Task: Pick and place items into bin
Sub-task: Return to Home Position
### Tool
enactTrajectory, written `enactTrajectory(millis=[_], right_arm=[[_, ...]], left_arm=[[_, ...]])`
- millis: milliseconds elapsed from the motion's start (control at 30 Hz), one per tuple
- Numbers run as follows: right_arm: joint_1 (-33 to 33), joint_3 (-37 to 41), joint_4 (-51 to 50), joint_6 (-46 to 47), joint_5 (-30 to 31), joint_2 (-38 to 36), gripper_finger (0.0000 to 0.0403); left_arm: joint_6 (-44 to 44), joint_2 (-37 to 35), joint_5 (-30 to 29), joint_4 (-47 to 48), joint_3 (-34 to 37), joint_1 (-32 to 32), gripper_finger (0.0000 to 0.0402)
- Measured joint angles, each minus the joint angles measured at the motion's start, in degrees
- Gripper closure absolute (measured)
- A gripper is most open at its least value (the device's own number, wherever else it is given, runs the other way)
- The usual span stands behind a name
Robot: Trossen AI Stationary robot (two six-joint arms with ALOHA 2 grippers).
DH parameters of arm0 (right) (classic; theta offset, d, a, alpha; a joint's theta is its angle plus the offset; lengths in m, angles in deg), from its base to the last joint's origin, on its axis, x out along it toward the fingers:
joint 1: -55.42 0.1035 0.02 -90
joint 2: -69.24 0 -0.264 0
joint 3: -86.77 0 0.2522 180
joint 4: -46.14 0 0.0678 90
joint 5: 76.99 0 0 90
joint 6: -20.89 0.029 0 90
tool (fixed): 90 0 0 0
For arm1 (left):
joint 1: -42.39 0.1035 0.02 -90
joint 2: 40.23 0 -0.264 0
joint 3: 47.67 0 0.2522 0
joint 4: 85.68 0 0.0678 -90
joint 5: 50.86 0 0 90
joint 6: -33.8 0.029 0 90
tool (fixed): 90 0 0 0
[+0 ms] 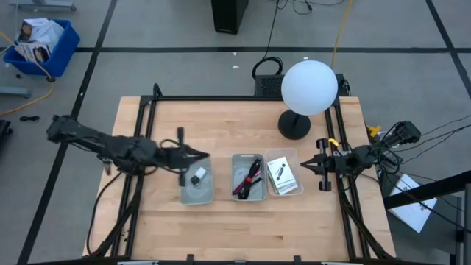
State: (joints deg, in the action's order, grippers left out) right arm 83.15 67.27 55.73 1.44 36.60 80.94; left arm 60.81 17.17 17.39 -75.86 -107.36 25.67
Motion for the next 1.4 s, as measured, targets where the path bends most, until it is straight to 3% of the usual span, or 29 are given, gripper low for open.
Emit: enactTrajectory(millis=[100, 200, 433, 533, 633, 767, 967, 1400], right_arm=[[0.0, 0.0, -0.7, 3.9, 0.0, 0.0, 0.0403], [0.0, 0.0, -1.6, 5.3, 0.2, 0.0, 0.0403], [0.0, 4.6, 6.3, 2.4, 0.5, -0.1, 0.0403], [0.0, 4.6, 6.1, 6.4, 4.7, 0.2, 0.0403], [-0.1, 4.6, 7.1, 8.6, 7.9, 0.0, 0.0403], [0.0, 4.0, 5.6, 8.3, 7.9, -0.1, 0.0403], [0.8, -2.5, -10.5, 15.4, 6.0, -0.5, 0.0403], [-3.2, 0.2, -5.0, 16.9, 1.3, -0.6, 0.0403]], left_arm=[[-2.7, -7.0, 0.1, 4.8, 5.4, 0.2, 0.0398], [-6.1, -12.6, 3.6, 1.1, 14.8, 2.5, 0.0396], [-14.7, -18.7, 15.6, -25.0, 35.4, 8.2, 0.0397], [-16.7, -18.9, 16.5, -33.8, 40.1, 9.9, 0.0396], [-16.6, -20.0, 16.4, -36.2, 41.8, 10.4, 0.0397], [-13.7, -24.2, 13.5, -36.0, 41.7, 9.3, 0.0397], [-12.1, -32.5, 7.9, -25.3, 41.7, 7.1, 0.0399], [-10.6, -41.6, 3.2, -10.2, 41.7, 3.6, 0.0400]])
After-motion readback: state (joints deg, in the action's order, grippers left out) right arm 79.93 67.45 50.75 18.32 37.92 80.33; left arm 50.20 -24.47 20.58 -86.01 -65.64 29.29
